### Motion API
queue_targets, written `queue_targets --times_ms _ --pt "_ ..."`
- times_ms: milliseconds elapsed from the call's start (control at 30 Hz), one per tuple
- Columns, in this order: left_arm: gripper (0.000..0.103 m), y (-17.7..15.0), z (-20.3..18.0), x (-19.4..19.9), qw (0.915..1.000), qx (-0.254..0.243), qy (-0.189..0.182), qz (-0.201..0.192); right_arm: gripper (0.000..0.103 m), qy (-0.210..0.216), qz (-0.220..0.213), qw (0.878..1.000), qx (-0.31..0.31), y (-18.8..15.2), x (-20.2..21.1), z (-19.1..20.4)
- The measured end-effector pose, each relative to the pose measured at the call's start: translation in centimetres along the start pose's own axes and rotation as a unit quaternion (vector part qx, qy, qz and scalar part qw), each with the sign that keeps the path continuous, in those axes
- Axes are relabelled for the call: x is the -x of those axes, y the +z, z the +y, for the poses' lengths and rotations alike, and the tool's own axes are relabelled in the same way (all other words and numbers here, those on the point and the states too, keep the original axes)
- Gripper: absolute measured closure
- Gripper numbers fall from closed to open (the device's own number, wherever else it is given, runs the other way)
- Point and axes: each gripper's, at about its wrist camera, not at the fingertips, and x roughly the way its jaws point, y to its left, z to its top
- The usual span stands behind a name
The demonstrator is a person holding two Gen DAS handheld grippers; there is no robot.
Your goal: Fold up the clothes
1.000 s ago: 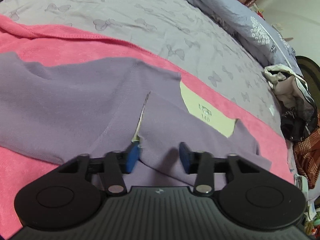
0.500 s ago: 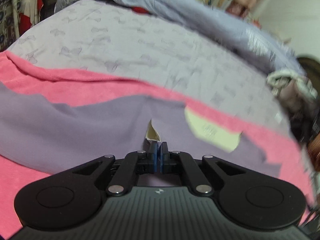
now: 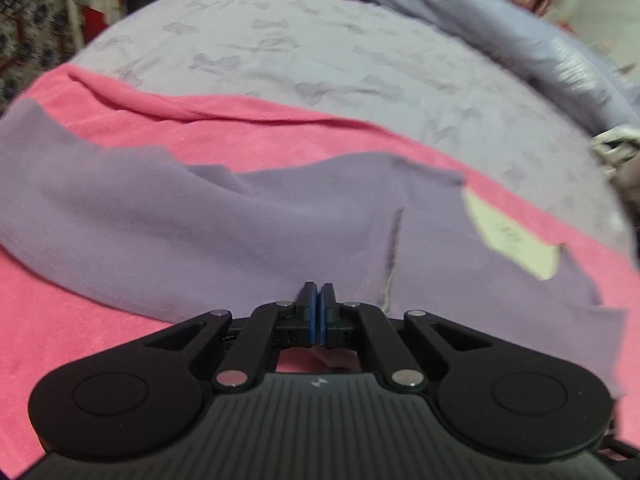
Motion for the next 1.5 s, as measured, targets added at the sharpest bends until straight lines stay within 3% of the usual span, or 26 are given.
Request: queue_targets --times_ms 67,133,167,200,233,333,400,600,767,867,933,967,1100,1333,1500 --pt "0.103 0.1 0.0 0.5 0.9987 0.008 -0.051 0.004 0.000 0.011 0.016 1.000 0.006 -0.5 -0.3 0.3" --pt "0.098 -0.1 -0.8 0.3 0.9968 0.001 -0.078 0.018 0.000 0.013 0.020 1.000 -0.010 -0.7 -0.4 0.1" --pt "0.081 -0.2 -1.3 0.0 0.9961 -0.004 -0.084 0.026 0.000 0.013 0.022 1.000 -0.012 -0.7 -0.5 0.2" --pt "0.064 -0.4 -1.8 -0.4 0.9964 -0.009 -0.078 0.031 0.000 0.013 0.025 1.000 -0.011 -0.6 -0.6 0.3" --pt "0.061 -0.6 -2.2 -0.9 0.9969 -0.012 -0.069 0.036 0.000 0.012 0.024 1.000 -0.008 -0.5 -0.6 0.5" --pt "0.058 -1.1 -2.7 -2.3 0.9983 -0.001 -0.046 0.036 0.000 0.010 0.022 1.000 -0.001 -0.3 -0.7 0.9" --pt "0.050 -1.1 -3.2 -2.3 0.9986 0.003 -0.044 0.030 0.000 0.009 0.024 1.000 -0.006 -0.3 -0.7 0.9" --pt "0.047 -1.8 -4.5 -1.9 0.9995 -0.029 -0.002 0.015 0.000 0.006 0.032 0.999 -0.022 -0.5 -0.6 0.9" --pt "0.046 -2.4 -6.0 -2.3 0.9974 -0.062 0.036 0.005 0.000 0.002 0.034 0.999 -0.034 -0.6 -0.5 1.0" --pt "0.047 -2.2 -5.8 -2.4 0.9993 -0.029 0.022 -0.005 0.000 0.000 0.036 0.999 -0.041 -0.8 -0.4 0.9" --pt "0.072 -1.8 -5.6 -2.4 0.9997 -0.013 0.014 -0.012 0.000 -0.003 0.036 0.998 -0.044 -0.8 -0.4 0.9" --pt "0.092 -1.7 -5.5 -2.4 0.9998 -0.009 0.011 -0.013 0.000 -0.003 0.037 0.998 -0.046 -0.9 -0.4 0.9" --pt "0.096 -1.7 -5.9 -2.1 0.9994 -0.029 0.010 -0.018 0.000 -0.004 0.038 0.998 -0.047 -0.9 -0.4 0.8" --pt "0.096 -1.1 -6.8 -0.4 0.9950 -0.069 0.056 -0.045 0.000 -0.002 0.037 0.998 -0.046 -0.8 -0.4 0.7" --pt "0.093 -1.4 -5.4 -2.0 0.9941 -0.073 0.079 -0.002 0.000 0.001 0.037 0.998 -0.047 -0.9 -0.4 0.6"
